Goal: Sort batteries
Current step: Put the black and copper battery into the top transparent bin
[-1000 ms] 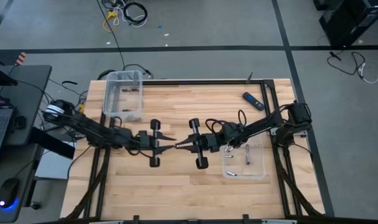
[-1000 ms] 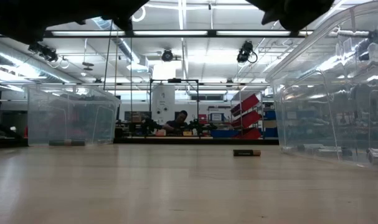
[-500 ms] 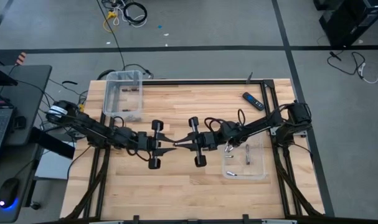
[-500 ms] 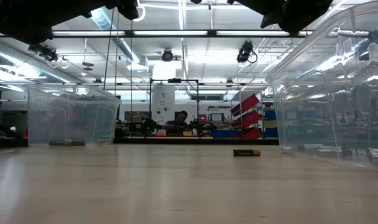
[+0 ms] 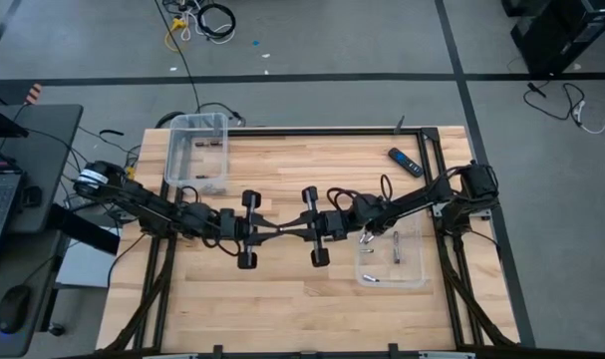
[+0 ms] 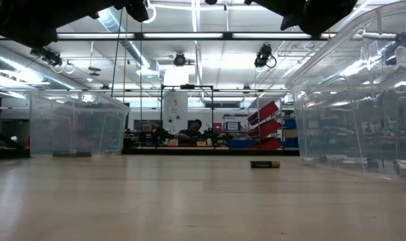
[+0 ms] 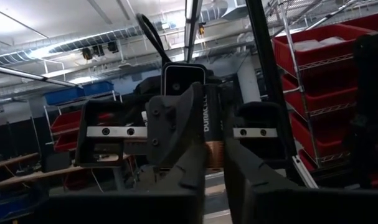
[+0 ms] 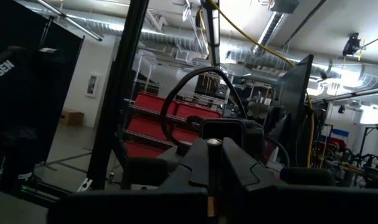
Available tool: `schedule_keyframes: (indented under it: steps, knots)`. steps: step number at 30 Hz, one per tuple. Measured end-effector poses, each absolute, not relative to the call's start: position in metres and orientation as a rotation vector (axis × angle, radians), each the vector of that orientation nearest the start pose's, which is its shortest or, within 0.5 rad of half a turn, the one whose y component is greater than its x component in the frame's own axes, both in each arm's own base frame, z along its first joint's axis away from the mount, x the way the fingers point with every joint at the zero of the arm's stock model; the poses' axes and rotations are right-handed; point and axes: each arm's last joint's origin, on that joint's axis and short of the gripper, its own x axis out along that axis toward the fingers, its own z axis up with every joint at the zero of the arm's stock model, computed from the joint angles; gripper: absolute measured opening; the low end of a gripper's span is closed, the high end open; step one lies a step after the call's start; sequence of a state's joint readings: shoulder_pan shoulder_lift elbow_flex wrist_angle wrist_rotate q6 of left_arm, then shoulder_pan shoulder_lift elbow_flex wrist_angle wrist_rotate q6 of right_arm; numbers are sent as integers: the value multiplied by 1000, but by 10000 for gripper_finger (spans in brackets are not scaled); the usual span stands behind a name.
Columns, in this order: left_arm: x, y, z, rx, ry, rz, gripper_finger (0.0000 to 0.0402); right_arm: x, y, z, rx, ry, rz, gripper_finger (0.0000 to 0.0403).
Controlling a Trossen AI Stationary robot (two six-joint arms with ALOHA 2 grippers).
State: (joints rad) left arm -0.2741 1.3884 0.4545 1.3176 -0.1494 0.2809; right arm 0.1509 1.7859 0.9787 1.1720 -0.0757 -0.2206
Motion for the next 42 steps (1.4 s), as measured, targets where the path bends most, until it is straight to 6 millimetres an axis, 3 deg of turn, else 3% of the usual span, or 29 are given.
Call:
schedule_keyframes:
  steps: [2, 9, 17, 23, 28, 35, 42]
  knots:
    - [247, -65, 238, 197, -388, -70, 15, 375, 59, 260, -203, -386, 183, 14]
    - [246, -67, 239, 189, -379, -58, 10, 375, 59, 260, -167, -363, 192, 54]
    - [229, -71, 248, 151, -239, 125, 9, 362, 58, 278, -145, -229, 110, 105]
    - [192, -58, 261, 97, -34, 569, 9, 343, 61, 292, -159, -58, -114, 112]
    - [149, -25, 270, 56, 82, 950, 9, 335, 64, 295, -169, -5, -182, 111]
    - [98, 11, 260, -181, 96, 1078, 8, 335, 66, 292, -163, 21, -175, 110]
    - [78, 23, 242, -358, 206, 1131, 16, 335, 66, 291, -162, 31, -173, 110]
